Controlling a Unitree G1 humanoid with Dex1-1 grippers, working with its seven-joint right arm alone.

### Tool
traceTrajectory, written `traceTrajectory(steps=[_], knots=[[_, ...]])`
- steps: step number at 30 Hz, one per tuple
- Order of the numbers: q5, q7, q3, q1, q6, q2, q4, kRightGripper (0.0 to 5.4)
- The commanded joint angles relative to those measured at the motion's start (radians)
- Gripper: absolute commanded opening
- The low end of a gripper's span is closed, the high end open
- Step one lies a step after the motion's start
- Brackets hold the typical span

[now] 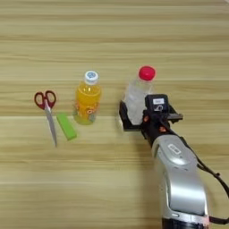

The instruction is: Move the objects on the table

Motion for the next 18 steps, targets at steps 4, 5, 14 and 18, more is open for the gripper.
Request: traceTrajectory(steps=[4, 5, 14, 18], knots=[[0.007, -0.011, 0.013, -0.074, -0.088, -0.012, 0.021, 5.37], [0.008, -0.011, 0.014, -0.079, -0.099, -0.012, 0.038, 5.37], [0.009, -0.017, -0.007, -0.122, -0.22, -0.021, 0.214, 5.37], [0.01, -0.019, -0.014, -0.142, -0.27, -0.021, 0.275, 5.37]])
